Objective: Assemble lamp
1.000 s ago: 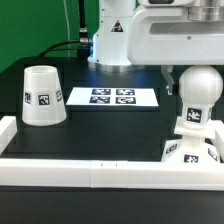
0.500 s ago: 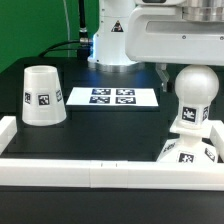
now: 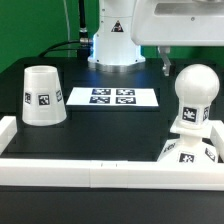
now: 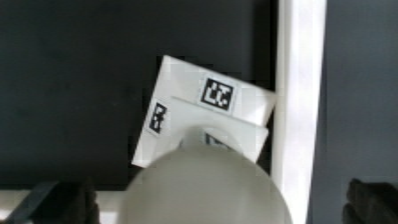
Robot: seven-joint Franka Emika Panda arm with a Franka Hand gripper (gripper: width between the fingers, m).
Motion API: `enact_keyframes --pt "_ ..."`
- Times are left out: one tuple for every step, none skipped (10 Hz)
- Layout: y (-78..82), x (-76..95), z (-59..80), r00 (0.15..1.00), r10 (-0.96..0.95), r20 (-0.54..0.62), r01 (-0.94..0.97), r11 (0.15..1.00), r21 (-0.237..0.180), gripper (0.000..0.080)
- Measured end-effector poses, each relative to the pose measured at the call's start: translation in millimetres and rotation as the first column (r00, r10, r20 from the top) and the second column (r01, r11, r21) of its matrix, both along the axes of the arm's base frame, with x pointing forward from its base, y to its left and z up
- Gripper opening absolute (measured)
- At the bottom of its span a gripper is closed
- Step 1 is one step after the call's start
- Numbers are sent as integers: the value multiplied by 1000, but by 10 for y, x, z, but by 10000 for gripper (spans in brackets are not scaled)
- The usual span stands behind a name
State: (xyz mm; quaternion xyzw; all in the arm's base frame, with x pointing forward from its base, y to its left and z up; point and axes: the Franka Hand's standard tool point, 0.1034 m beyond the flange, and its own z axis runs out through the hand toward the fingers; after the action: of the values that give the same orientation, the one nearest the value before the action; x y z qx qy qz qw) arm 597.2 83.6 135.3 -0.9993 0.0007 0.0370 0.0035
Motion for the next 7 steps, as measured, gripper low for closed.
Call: enact_keyframes --pt "-48 -76 62 999 53 -6 -53 999 2 699" --pt "-94 -154 116 995 98 -12 -98 995 -1 699" --pt "-90 -164 114 995 96 -12 -96 995 1 699" --pt "-88 -165 105 995 97 -13 -97 995 1 699" --pt "-87 -165 102 995 97 -14 -97 995 1 699" --pt "-86 -166 99 995 97 -14 -97 995 1 699" --pt "-86 -167 98 995 97 -14 -97 995 1 699"
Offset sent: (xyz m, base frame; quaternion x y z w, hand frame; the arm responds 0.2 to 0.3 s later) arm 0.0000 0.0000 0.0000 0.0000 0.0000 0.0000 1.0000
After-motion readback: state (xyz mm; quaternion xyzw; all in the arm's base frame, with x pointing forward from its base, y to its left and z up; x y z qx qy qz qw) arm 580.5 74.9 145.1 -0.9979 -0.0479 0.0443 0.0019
